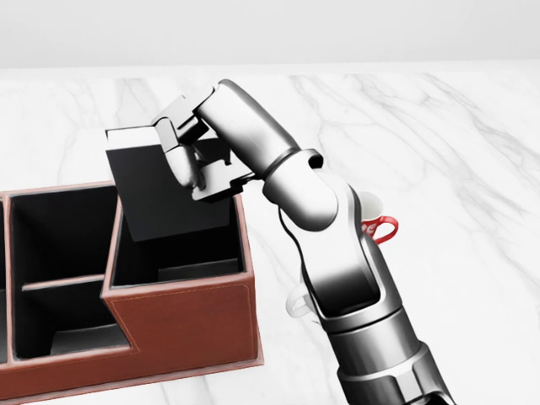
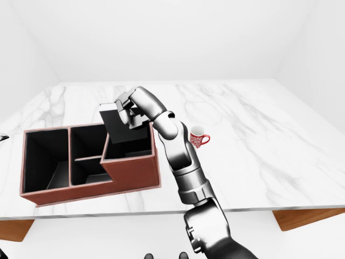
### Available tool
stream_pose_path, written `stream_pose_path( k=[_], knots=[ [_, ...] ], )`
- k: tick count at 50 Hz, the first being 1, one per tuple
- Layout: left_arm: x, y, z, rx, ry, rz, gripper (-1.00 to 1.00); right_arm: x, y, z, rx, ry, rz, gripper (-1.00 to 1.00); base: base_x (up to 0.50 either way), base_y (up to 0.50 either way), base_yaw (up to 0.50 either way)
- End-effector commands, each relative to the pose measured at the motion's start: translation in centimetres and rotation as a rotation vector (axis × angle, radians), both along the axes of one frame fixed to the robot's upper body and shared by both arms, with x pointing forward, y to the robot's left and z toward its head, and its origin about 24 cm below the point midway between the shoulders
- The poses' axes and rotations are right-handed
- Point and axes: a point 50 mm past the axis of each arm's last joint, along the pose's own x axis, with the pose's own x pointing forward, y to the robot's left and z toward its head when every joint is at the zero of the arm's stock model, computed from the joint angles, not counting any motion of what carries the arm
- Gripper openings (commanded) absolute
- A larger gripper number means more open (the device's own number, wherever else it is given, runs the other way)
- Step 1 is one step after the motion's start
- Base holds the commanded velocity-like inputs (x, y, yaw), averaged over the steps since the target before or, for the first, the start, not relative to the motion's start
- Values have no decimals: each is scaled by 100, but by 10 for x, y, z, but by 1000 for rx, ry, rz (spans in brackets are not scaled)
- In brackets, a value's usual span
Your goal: Pick up the book and place it in the right compartment of the caddy.
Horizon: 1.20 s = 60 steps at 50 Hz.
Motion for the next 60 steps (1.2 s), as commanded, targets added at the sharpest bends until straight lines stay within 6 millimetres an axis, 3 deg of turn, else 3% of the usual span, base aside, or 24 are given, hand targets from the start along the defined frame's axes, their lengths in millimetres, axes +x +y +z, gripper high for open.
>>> stream_pose_path(
  k=[1,27,60],
  knots=[
    [0,0,0,-1,0,0,100,0,0,1,6,-19,-31,-100,0,0,0],
    [-1,0,0,0,-2,-1,100,1,2,-13,5,29,-36,-100,0,0,0],
    [0,-1,2,-4,-11,-8,100,2,10,-44,-6,134,-49,-100,0,0,0]
  ],
)
